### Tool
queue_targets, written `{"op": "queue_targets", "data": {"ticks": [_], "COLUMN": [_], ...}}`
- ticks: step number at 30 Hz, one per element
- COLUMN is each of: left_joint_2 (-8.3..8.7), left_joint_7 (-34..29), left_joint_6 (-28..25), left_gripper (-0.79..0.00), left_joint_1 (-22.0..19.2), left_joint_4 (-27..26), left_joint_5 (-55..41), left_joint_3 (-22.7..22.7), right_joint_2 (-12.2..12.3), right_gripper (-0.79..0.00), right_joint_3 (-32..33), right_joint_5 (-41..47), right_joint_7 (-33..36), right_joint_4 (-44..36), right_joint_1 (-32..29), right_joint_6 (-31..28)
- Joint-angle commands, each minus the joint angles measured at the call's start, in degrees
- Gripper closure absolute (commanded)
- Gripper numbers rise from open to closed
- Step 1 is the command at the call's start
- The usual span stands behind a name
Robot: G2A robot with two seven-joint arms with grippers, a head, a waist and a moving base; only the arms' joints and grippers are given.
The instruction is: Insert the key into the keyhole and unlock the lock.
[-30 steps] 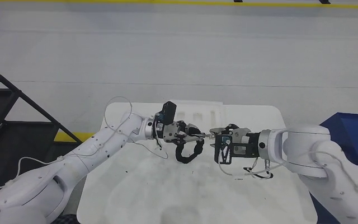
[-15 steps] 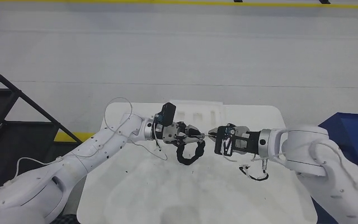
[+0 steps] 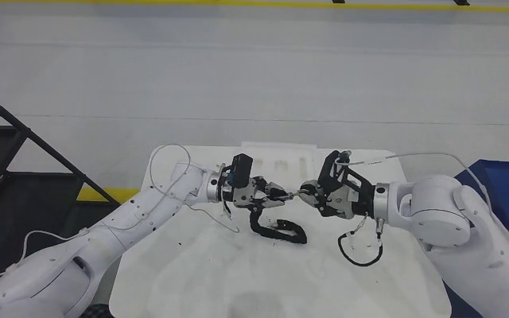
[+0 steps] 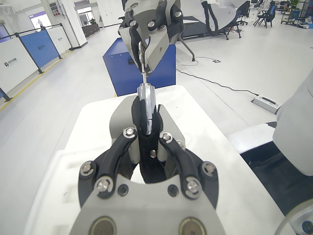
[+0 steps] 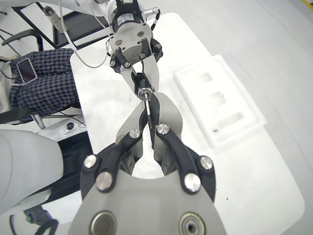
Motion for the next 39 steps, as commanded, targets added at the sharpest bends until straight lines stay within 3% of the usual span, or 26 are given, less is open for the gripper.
{"op": "queue_targets", "data": {"ticks": [1,2,3,4,5,18,31,32,33,34,39], "left_joint_2": [-0.11,-0.17,-0.21,-0.26,-0.29,-1.05,-4.35,-4.7,-5.07,-5.44,-6.94], "left_joint_7": [-0.2,-0.3,-0.8,-1.2,-1.4,-11.5,-16.2,-16.7,-17.6,-17.8,-17.3], "left_joint_6": [0.0,0.0,-0.1,-0.1,-0.2,-1.8,-2.6,-2.6,-2.6,-2.6,-2.6], "left_gripper": [0.0,0.0,0.0,0.0,0.0,0.0,0.0,-0.086,-0.686,-0.785,-0.785], "left_joint_1": [0.3,0.5,0.6,0.7,0.8,4.4,6.5,6.5,6.4,6.5,4.9], "left_joint_4": [0.0,0.0,0.1,0.1,0.3,3.4,5.4,5.9,6.2,6.7,9.9], "left_joint_5": [0.5,0.8,1.3,1.6,1.7,6.3,9.6,9.5,9.9,9.7,7.6], "left_joint_3": [-0.4,-0.6,-0.9,-1.1,-1.4,-1.1,7.3,7.7,8.2,9.0,11.0], "right_joint_2": [0.0,0.0,0.0,0.0,0.0,0.8,1.2,1.2,1.2,1.2,1.0], "right_gripper": [0.0,0.0,-0.179,-0.388,-0.785,-0.785,-0.785,-0.785,-0.785,-0.785,-0.785], "right_joint_3": [0.0,0.0,-0.1,-0.1,-0.1,3.2,4.8,4.8,4.7,4.6,3.8], "right_joint_5": [0.9,1.3,1.6,1.9,2.2,2.3,0.9,0.6,0.3,0.2,-1.3], "right_joint_7": [0.9,1.3,1.7,2.1,2.7,4.9,1.6,1.3,0.8,0.4,-2.1], "right_joint_4": [0.0,0.0,0.0,0.0,0.1,0.6,0.7,0.8,0.9,1.2,2.7], "right_joint_1": [0.1,0.2,0.3,0.4,0.5,-0.7,-3.1,-3.1,-3.1,-3.1,-2.7], "right_joint_6": [0.8,1.1,1.3,1.4,1.5,0.3,-2.8,-3.3,-4.0,-4.7,-7.9]}}
